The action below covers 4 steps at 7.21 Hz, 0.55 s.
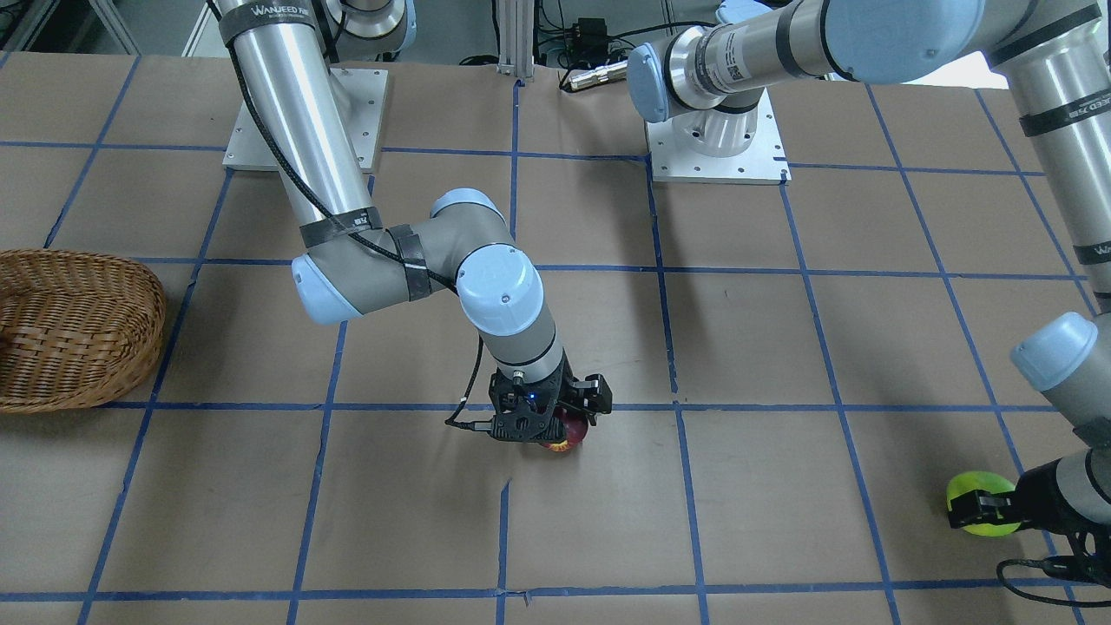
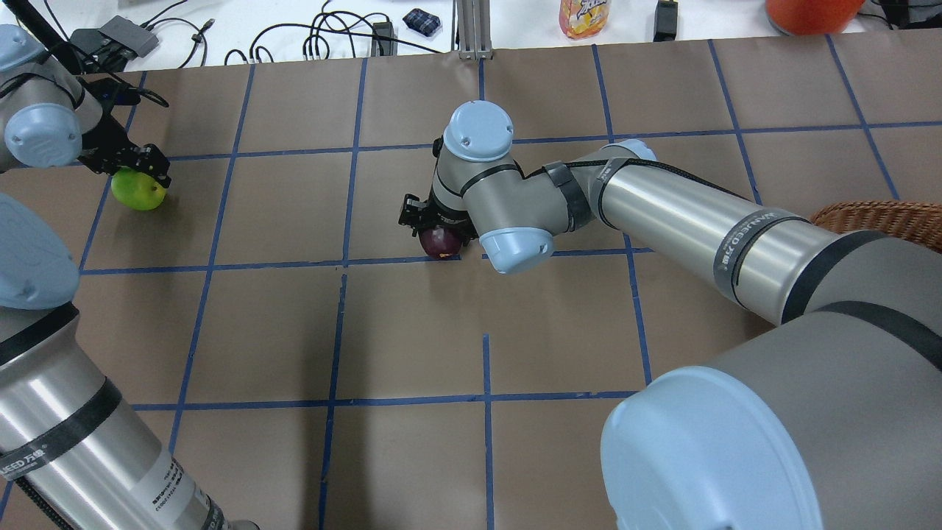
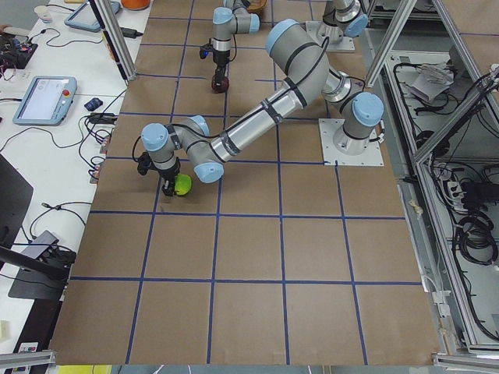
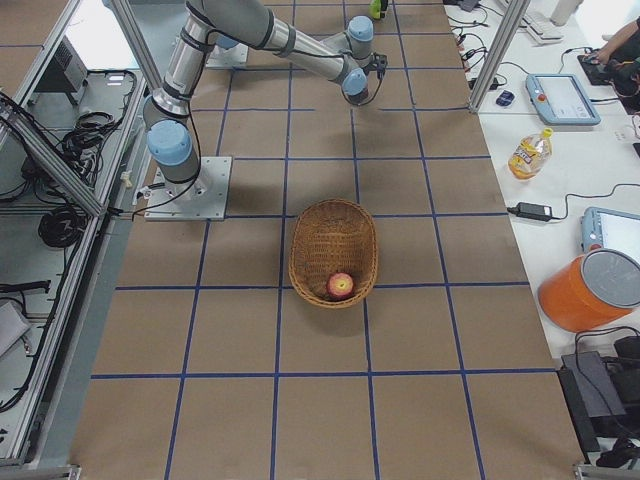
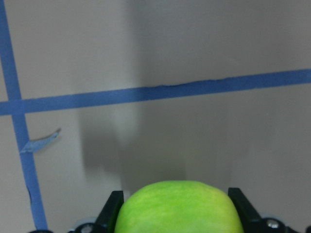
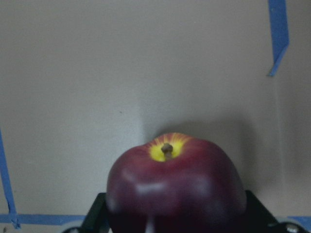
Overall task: Put all apples into basket
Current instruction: 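Grasp the dark red apple with right gripper while left grasps green apple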
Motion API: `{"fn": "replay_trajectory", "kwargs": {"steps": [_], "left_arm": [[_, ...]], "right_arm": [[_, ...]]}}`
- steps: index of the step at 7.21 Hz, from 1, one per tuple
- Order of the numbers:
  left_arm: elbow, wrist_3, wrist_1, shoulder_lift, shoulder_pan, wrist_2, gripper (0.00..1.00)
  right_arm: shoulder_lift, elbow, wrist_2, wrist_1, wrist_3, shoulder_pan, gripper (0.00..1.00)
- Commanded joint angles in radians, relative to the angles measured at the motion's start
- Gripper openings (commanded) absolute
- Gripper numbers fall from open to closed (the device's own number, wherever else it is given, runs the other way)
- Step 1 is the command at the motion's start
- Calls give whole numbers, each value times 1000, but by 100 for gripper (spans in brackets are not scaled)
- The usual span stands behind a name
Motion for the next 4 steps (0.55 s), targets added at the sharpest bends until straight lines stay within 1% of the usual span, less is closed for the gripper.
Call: {"fn": "replay_trajectory", "kwargs": {"steps": [1,2,3,4], "left_arm": [[25,-32,-102,68,-41,-8,0],[25,-117,-187,102,-108,-17,0],[4,-206,-250,131,-144,-93,0],[-36,-287,-288,151,-153,-159,0]], "right_arm": [[-1,-4,-6,-1,-34,-2,51],[-6,-31,-9,22,-52,-8,38],[-17,-59,-11,79,-62,-37,32],[-59,-74,-14,164,-113,-85,31]]}}
